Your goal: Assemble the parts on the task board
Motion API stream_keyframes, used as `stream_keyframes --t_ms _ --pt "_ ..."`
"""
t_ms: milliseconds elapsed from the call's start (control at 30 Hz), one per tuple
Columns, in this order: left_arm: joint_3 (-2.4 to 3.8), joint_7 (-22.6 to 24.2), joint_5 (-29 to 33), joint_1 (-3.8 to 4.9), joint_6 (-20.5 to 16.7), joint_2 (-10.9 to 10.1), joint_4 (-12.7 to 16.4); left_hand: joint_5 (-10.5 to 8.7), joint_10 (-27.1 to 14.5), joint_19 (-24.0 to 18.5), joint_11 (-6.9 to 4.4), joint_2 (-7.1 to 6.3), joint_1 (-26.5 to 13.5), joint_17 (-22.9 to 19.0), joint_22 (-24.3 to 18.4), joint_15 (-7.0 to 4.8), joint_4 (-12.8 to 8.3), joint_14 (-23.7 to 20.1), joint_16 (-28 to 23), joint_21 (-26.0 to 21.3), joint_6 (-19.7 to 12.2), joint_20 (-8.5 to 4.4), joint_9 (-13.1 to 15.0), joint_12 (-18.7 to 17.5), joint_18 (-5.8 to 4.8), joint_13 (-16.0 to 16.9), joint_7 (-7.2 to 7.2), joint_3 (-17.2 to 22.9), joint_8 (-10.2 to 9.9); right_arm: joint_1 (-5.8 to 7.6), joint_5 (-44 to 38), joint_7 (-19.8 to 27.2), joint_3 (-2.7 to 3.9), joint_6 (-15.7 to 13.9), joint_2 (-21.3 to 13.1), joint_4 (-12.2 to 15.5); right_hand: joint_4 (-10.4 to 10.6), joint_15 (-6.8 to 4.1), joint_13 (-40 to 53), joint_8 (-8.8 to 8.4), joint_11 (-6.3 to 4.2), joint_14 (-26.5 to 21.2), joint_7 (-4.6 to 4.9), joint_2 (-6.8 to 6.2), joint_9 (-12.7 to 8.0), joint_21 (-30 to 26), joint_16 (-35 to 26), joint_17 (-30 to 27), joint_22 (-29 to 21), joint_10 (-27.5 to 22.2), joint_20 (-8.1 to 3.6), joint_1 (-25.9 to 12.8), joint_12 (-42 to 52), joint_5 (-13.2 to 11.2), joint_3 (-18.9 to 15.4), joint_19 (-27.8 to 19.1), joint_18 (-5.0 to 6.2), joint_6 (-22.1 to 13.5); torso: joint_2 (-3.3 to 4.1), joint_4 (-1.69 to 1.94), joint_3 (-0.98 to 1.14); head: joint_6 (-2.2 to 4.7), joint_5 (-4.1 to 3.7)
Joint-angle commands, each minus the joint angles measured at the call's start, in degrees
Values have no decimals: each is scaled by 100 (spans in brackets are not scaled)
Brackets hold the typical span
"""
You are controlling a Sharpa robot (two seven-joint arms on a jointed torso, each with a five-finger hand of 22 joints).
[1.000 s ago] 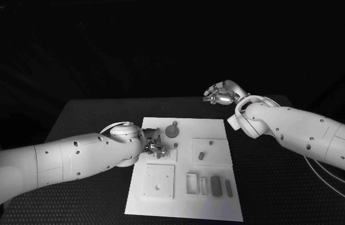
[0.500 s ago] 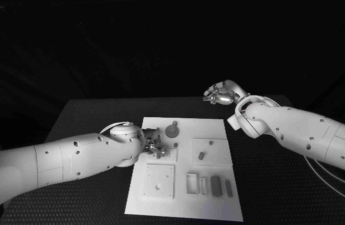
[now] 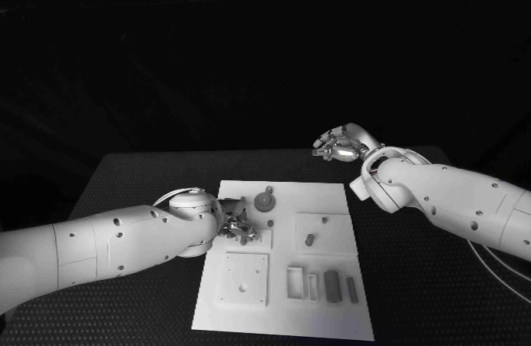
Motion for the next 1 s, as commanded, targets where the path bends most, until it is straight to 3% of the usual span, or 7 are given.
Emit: stream_keyframes --t_ms 33,300,667,1000 --pt "-1 19 -33 -3 80 19 11 -7 -21 -46 -8 -6 -73 -6 88 -50 39 18 32 19 17 -563 -8 -36 -7 10 43 2 37 -1 -4 60 2 76 5 4 28 3 -25 -19 1 -37 -16 -58 -9 -26 -35 4 14 -18 13 -22 -1 43 -42 -48 -55 -38 -2 3 1 -12 -4" --pt "-1 14 -32 -3 74 15 0 -7 -18 -47 -11 -40 -130 -6 88 -54 111 17 40 25 14 -564 -12 -37 1 23 40 10 49 -1 -4 53 2 80 4 5 54 2 -106 -14 0 -38 -18 -62 -8 -52 -35 12 54 -19 21 -72 36 233 -137 -47 -43 -43 -1 1 7 -7 -2" --pt "0 14 -10 -3 65 22 -14 -7 -18 -60 -12 41 -331 -6 88 -54 284 10 54 30 7 -557 -19 -40 4 44 39 -18 69 -1 -4 54 2 77 4 3 50 3 -120 -13 0 -40 -19 -62 -8 -57 -35 13 61 -21 23 -81 42 240 -162 -46 -41 -44 2 -1 8 -1 -3" --pt "1 17 4 -3 58 22 -28 -7 -20 -78 -17 19 -523 -4 91 -60 403 3 70 39 0 -560 -26 -39 18 69 34 -32 89 -1 -4 57 2 79 2 3 48 2 -125 -13 0 -40 -20 -61 -8 -59 -36 14 64 -22 23 -81 45 244 -169 -46 -40 -45 0 0 1 0 -9"
